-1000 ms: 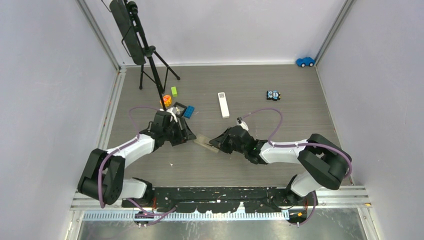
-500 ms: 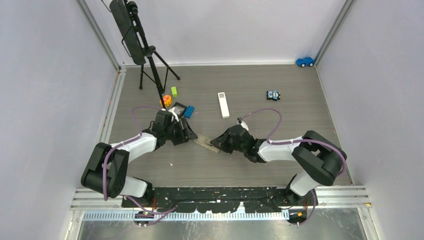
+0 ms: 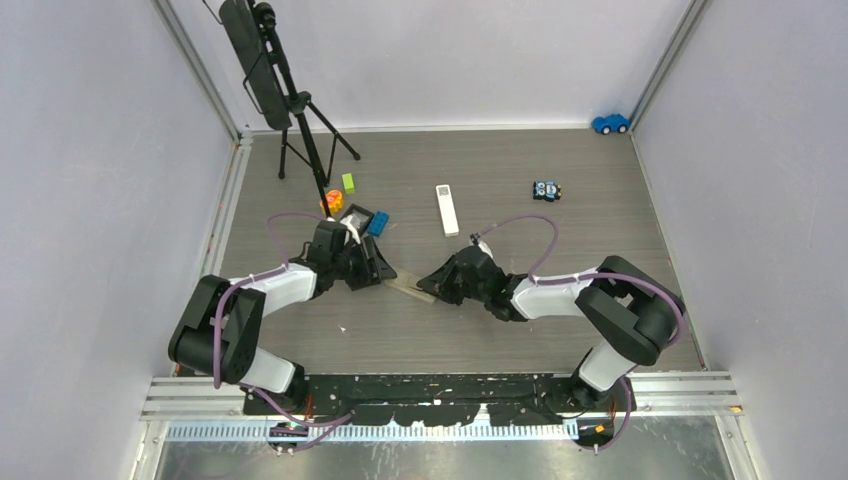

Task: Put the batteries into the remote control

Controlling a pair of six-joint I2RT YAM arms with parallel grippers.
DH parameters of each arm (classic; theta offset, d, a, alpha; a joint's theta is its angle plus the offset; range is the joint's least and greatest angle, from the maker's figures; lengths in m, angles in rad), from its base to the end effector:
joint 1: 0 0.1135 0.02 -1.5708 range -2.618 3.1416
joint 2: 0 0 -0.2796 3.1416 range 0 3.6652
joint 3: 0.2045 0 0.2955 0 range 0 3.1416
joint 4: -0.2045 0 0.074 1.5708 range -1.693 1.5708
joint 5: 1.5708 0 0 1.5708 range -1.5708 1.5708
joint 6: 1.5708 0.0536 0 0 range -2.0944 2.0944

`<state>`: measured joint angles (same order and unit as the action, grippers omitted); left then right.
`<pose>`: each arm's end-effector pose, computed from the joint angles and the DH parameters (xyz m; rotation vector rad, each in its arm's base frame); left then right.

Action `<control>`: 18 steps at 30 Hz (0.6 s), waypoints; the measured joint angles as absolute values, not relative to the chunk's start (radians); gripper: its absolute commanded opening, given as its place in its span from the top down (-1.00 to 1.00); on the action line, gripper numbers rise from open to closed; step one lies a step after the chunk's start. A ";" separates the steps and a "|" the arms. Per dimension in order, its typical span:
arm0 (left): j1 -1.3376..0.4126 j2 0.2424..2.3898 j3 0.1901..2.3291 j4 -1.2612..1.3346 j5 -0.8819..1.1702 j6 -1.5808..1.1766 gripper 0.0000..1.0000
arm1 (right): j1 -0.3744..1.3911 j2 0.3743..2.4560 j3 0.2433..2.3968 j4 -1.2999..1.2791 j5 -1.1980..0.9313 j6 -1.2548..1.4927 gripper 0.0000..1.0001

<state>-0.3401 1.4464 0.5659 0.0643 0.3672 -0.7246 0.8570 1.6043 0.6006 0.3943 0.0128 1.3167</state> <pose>0.2771 -0.1185 0.1157 -0.2995 2.5091 -0.9101 0.2231 0.2566 0.1081 0.5666 2.3857 1.1246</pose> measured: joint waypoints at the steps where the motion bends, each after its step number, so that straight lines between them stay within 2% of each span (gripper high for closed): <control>1: -0.340 1.451 0.566 0.068 0.372 -0.725 -0.08 | 0.856 1.606 0.602 0.395 0.010 1.318 0.83; 11: -0.340 1.453 0.566 0.074 0.376 -0.725 -0.08 | 0.855 1.594 0.637 0.287 0.015 1.303 0.19; 18: -0.340 1.453 0.566 0.074 0.371 -0.725 -0.09 | 0.855 1.555 0.658 0.211 0.025 1.269 0.08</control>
